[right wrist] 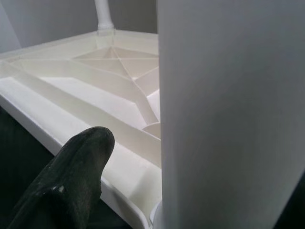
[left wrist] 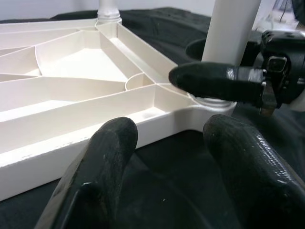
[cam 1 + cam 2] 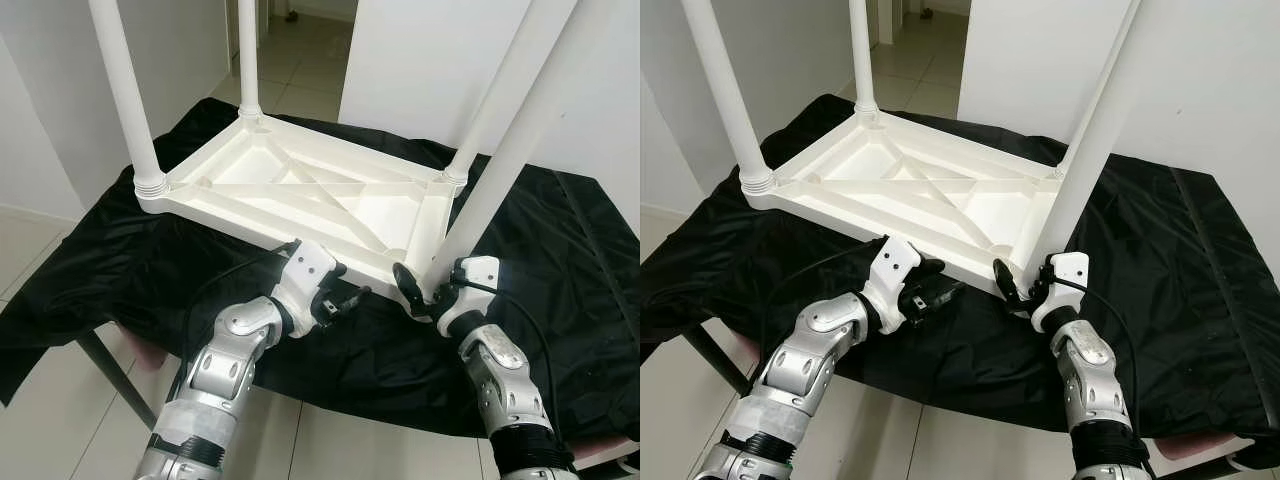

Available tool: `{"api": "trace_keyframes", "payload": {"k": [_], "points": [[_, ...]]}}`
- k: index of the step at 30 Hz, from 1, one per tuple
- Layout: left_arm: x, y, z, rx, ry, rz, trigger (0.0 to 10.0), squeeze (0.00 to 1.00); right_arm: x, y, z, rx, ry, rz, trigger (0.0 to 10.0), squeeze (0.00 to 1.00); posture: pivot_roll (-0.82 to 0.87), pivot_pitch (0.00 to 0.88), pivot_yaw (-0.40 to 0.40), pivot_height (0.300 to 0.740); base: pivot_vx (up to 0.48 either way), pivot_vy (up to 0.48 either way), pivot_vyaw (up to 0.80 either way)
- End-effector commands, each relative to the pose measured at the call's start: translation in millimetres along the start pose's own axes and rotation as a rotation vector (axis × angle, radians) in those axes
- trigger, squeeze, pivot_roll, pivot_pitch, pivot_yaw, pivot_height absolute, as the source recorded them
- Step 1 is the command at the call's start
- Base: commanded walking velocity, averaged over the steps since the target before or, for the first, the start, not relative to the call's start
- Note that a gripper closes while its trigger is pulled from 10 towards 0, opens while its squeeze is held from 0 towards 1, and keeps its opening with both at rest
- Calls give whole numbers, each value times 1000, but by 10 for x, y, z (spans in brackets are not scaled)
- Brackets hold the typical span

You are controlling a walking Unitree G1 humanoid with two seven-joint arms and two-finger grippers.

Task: Building children table

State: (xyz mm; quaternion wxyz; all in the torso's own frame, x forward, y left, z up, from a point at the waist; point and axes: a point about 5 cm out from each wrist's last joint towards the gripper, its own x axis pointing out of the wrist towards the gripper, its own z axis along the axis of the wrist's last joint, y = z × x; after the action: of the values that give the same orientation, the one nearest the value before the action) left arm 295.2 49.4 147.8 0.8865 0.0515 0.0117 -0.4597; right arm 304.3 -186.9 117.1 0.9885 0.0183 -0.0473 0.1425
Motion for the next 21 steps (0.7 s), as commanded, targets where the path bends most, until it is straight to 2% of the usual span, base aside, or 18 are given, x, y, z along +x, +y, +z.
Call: {"api": "trace_keyframes", "payload": {"k": [1,9,21], "points": [[18,93,11,3,9,144,10000,0,-5,11,-19,-23,8,5,10000,0,-15,0,-37,740,0,0,0],[93,92,54,32,28,92,10000,0,33,48,26,-66,-14,31,10000,0,-53,0,35,740,0,0,0],[85,87,69,50,16,72,10000,0,86,53,52,-97,-13,65,10000,0,-36,0,12,740,0,0,0]]}}
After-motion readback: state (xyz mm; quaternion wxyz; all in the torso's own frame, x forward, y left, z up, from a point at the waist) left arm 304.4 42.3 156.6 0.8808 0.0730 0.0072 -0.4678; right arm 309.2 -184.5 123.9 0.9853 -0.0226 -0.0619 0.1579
